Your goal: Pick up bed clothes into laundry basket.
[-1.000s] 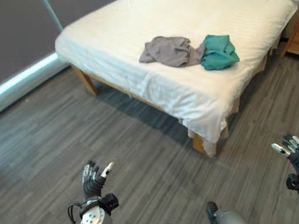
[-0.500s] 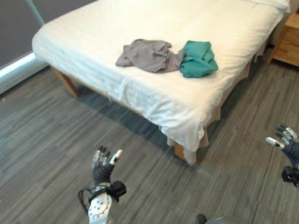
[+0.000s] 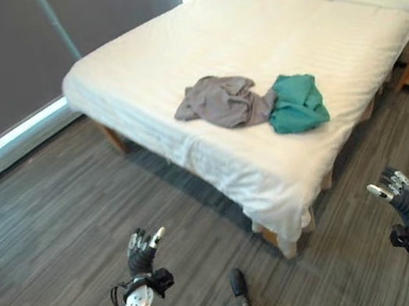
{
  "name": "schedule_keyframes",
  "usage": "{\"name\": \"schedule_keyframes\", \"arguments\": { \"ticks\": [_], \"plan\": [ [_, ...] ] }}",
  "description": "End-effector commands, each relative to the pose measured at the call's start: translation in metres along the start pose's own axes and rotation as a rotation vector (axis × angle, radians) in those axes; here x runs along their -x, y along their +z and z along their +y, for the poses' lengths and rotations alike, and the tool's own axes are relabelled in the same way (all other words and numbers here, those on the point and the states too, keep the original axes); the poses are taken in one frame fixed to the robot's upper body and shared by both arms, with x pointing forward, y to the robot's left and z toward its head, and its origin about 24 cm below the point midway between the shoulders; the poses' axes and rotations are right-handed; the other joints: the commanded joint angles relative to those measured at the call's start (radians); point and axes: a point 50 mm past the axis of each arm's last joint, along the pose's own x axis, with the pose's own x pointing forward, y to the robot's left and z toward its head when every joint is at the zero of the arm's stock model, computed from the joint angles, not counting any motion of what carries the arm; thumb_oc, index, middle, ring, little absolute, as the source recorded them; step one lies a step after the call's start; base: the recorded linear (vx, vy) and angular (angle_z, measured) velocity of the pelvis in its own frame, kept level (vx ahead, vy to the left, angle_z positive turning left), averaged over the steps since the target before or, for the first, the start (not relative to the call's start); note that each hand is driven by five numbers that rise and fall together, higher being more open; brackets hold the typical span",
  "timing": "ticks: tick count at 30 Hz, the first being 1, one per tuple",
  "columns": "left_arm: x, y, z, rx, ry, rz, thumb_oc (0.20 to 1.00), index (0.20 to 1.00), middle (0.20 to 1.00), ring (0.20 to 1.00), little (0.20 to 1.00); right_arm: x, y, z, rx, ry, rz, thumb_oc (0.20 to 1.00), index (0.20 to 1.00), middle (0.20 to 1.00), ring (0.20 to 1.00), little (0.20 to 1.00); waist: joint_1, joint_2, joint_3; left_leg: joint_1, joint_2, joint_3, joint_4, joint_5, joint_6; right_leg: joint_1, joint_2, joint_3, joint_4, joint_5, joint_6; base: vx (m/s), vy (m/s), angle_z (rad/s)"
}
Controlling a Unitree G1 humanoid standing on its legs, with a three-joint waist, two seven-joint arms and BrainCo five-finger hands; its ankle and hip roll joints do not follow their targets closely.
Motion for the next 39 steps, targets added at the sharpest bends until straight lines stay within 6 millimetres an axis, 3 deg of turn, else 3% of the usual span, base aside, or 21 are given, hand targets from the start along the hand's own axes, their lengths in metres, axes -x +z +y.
{"name": "schedule_keyframes", "arguments": {
  "ticks": [1, 2, 3, 4, 5, 9, 12, 14, 19, 22, 24, 25, 28, 31, 36, 39],
  "plan": [
    [-0.004, 0.039, -0.004, -0.061, -0.046, -0.18, 1.0, 1.0, 1.0, 1.0, 1.0, -0.017, 0.036, 0.012, -0.023, 0.024, -0.174, 1.0, 1.0, 1.0, 1.0, 1.0, 0.027, -0.005, -0.024, -0.041, 0.038, -0.006, 0.005, 0.04, -0.052, -0.038, -0.088, 0.01, 0.213, 0.182, 0.056, 0.3, 0.336, -0.58],
    [-0.006, 0.044, -0.005, -0.083, -0.05, -0.194, 1.0, 1.0, 1.0, 1.0, 1.0, -0.018, 0.034, 0.016, -0.051, 0.022, -0.167, 1.0, 1.0, 1.0, 1.0, 1.0, -0.008, 0.02, 0.004, 0.059, 0.035, 0.004, -0.039, 0.011, -0.031, -0.151, -0.074, 0.006, 0.374, 0.25, 0.054, 0.36, 0.374, -0.36],
    [-0.007, 0.05, -0.001, -0.101, -0.046, -0.214, 1.0, 1.0, 1.0, 1.0, 1.0, -0.018, 0.036, 0.015, -0.016, 0.014, -0.174, 1.0, 1.0, 1.0, 1.0, 1.0, -0.028, 0.031, 0.017, 0.118, 0.033, 0.018, -0.067, -0.007, -0.028, -0.213, -0.086, -0.04, 0.4, 0.253, 0.051, 0.58, 0.511, -0.11],
    [-0.007, 0.057, 0.003, -0.114, -0.04, -0.239, 1.0, 1.0, 1.0, 1.0, 1.0, -0.016, 0.035, 0.007, 0.012, -0.026, -0.166, 1.0, 1.0, 1.0, 1.0, 1.0, -0.048, 0.05, 0.022, 0.175, 0.031, 0.03, -0.093, -0.024, -0.029, -0.266, -0.109, -0.124, 0.369, 0.255, 0.043, 0.51, 0.315, -0.06],
    [-0.007, 0.06, 0.007, -0.123, -0.036, -0.248, 1.0, 1.0, 1.0, 1.0, 1.0, -0.015, 0.036, -0.001, 0.023, -0.069, -0.17, 1.0, 1.0, 1.0, 1.0, 1.0, -0.07, 0.049, 0.028, 0.217, 0.02, 0.02, -0.114, -0.042, -0.033, -0.274, -0.119, -0.17, 0.299, 0.23, 0.043, 0.45, 0.194, 0.04],
    [-0.006, 0.059, 0.014, -0.127, -0.016, -0.237, 1.0, 1.0, 1.0, 1.0, 1.0, -0.014, 0.048, -0.034, 0.066, -0.239, -0.206, 1.0, 1.0, 1.0, 1.0, 1.0, -0.091, 0.034, 0.026, 0.266, 0.0, -0.022, -0.127, -0.081, -0.039, -0.29, -0.084, -0.128, 0.117, 0.234, 0.061, 0.31, 0.029, 0.38],
    [-0.006, 0.053, 0.015, -0.147, -0.019, -0.214, 1.0, 1.0, 1.0, 1.0, 1.0, -0.014, 0.062, -0.055, 0.124, -0.326, -0.247, 1.0, 1.0, 1.0, 1.0, 1.0, -0.097, 0.021, 0.02, 0.291, -0.006, -0.045, -0.137, -0.099, -0.037, -0.297, -0.053, -0.056, 0.074, 0.246, 0.075, 0.22, -0.02, 0.31],
    [-0.004, 0.046, 0.019, -0.15, -0.018, -0.184, 1.0, 1.0, 1.0, 1.0, 1.0, -0.016, 0.077, -0.072, 0.233, -0.386, -0.271, 1.0, 1.0, 1.0, 1.0, 1.0, -0.086, 0.013, 0.013, 0.305, -0.011, -0.053, -0.138, -0.112, -0.037, -0.285, -0.054, -0.058, 0.047, 0.248, 0.073, 0.18, -0.042, 0.36],
    [0.004, 0.021, 0.022, -0.068, -0.026, -0.09, 1.0, 1.0, 1.0, 1.0, 1.0, -0.036, 0.107, -0.093, 0.474, -0.292, -0.222, 1.0, 1.0, 1.0, 1.0, 1.0, -0.051, -0.005, -0.014, 0.305, -0.018, -0.082, -0.14, -0.119, -0.044, -0.22, -0.052, -0.064, -0.032, 0.231, 0.066, 0.11, -0.057, 0.09],
    [0.01, 0.007, 0.018, -0.071, -0.083, -0.032, 1.0, 1.0, 1.0, 1.0, 1.0, -0.062, 0.131, -0.102, 0.726, -0.2, -0.126, 1.0, 1.0, 1.0, 1.0, 1.0, -0.019, 0.0, -0.012, 0.297, -0.015, -0.098, -0.14, -0.115, -0.053, -0.21, -0.049, -0.082, -0.038, 0.217, 0.062, 0.05, -0.062, -0.07],
    [0.014, 0.005, 0.005, -0.093, -0.169, -0.023, 1.0, 1.0, 1.0, 1.0, 1.0, -0.087, 0.151, -0.089, 0.876, -0.163, -0.103, 1.0, 1.0, 1.0, 1.0, 1.0, 0.003, 0.006, -0.003, 0.27, -0.009, -0.106, -0.14, -0.102, -0.061, -0.218, -0.045, -0.092, -0.056, 0.212, 0.054, 0.0, -0.05, 0.02],
    [0.014, 0.005, 0.006, -0.088, -0.164, -0.024, 1.0, 1.0, 1.0, 1.0, 1.0, -0.089, 0.153, -0.087, 0.878, -0.158, -0.108, 1.0, 1.0, 1.0, 1.0, 1.0, -0.005, 0.008, -0.002, 0.27, -0.009, -0.107, -0.14, -0.101, -0.061, -0.218, -0.045, -0.093, -0.057, 0.212, 0.054, 0.01, -0.043, 0.13],
    [0.016, 0.001, -0.002, -0.087, -0.216, -0.004, 1.0, 1.0, 1.0, 1.0, 1.0, -0.113, 0.169, -0.069, 1.004, -0.153, -0.074, 1.0, 1.0, 1.0, 1.0, 1.0, 0.032, 0.014, 0.008, 0.241, -0.008, -0.119, -0.14, -0.091, -0.069, -0.214, -0.045, -0.113, -0.09, 0.213, 0.051, 0.01, -0.039, 0.1],
    [0.017, 0.0, -0.002, -0.073, -0.209, -0.002, 1.0, 1.0, 1.0, 1.0, 1.0, -0.123, 0.179, -0.059, 1.041, -0.158, -0.079, 1.0, 1.0, 1.0, 1.0, 1.0, 0.034, 0.021, 0.013, 0.222, -0.008, -0.125, -0.14, -0.085, -0.073, -0.217, -0.044, -0.119, -0.106, 0.216, 0.048, -0.01, -0.028, 0.14],
    [0.016, 0.003, -0.002, -0.06, -0.207, -0.016, 1.0, 1.0, 1.0, 1.0, 1.0, -0.141, 0.208, -0.008, 1.324, -0.117, -0.177, 1.0, 1.0, 1.0, 1.0, 1.0, 0.068, 0.043, 0.037, 0.142, -0.015, -0.147, -0.14, -0.064, -0.083, -0.25, -0.039, -0.129, -0.155, 0.232, 0.045, -0.02, -0.026, 0.2],
    [0.015, 0.005, -0.003, -0.057, -0.208, -0.025, 1.0, 1.0, 1.0, 1.0, 1.0, -0.145, 0.215, 0.004, 1.378, -0.123, -0.201, 1.0, 1.0, 1.0, 1.0, 1.0, 0.075, 0.052, 0.046, 0.121, -0.017, -0.152, -0.14, -0.059, -0.084, -0.267, -0.04, -0.13, -0.154, 0.233, 0.043, -0.02, -0.003, 0.03]
  ]
}}
